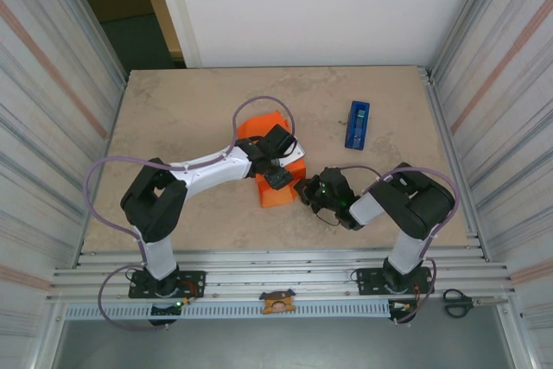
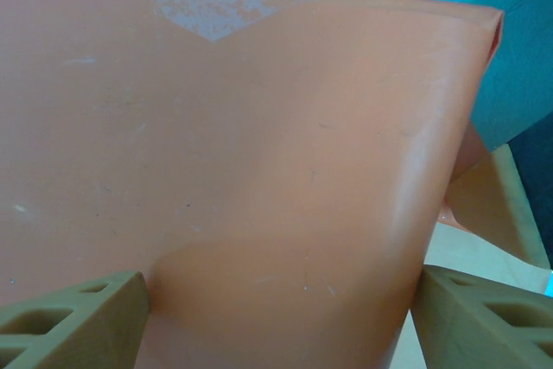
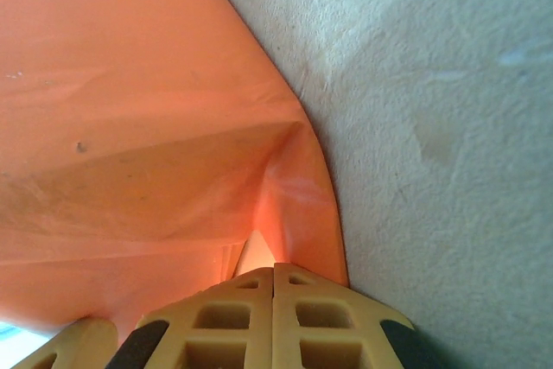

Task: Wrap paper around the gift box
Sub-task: Fold the wrapping paper around the gift box.

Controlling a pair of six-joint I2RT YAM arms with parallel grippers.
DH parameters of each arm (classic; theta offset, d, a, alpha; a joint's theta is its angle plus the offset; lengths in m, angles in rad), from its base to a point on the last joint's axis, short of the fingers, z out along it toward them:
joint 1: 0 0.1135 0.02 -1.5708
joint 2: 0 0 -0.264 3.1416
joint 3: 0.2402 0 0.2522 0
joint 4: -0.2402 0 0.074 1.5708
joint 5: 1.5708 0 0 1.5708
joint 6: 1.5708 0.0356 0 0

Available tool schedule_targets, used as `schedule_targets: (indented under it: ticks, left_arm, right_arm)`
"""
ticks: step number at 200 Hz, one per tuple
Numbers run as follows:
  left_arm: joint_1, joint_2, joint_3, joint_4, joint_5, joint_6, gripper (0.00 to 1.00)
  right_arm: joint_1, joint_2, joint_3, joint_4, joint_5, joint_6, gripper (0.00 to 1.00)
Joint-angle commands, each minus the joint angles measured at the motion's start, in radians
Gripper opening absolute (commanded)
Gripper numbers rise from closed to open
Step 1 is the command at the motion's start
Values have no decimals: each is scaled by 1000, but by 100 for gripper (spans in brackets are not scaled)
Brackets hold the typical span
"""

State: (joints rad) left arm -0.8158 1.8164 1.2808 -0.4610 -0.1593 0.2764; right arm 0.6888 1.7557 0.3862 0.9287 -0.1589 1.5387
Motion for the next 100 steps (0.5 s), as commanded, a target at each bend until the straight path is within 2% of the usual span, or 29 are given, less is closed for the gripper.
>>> schedule_targets:
  ticks: [1, 76, 100]
  left_arm:
    - [-12, 52, -24, -102, 49, -7, 79]
    - [-12, 49, -24, -103, 43, -8, 79]
    - [-12, 47, -26, -103, 40, -8, 79]
  right_arm:
    - [51, 25, -28, -53, 0, 55, 0]
    - [104, -92, 26, -269, 0, 30, 0]
    - [85, -208, 62, -444, 32, -57, 0]
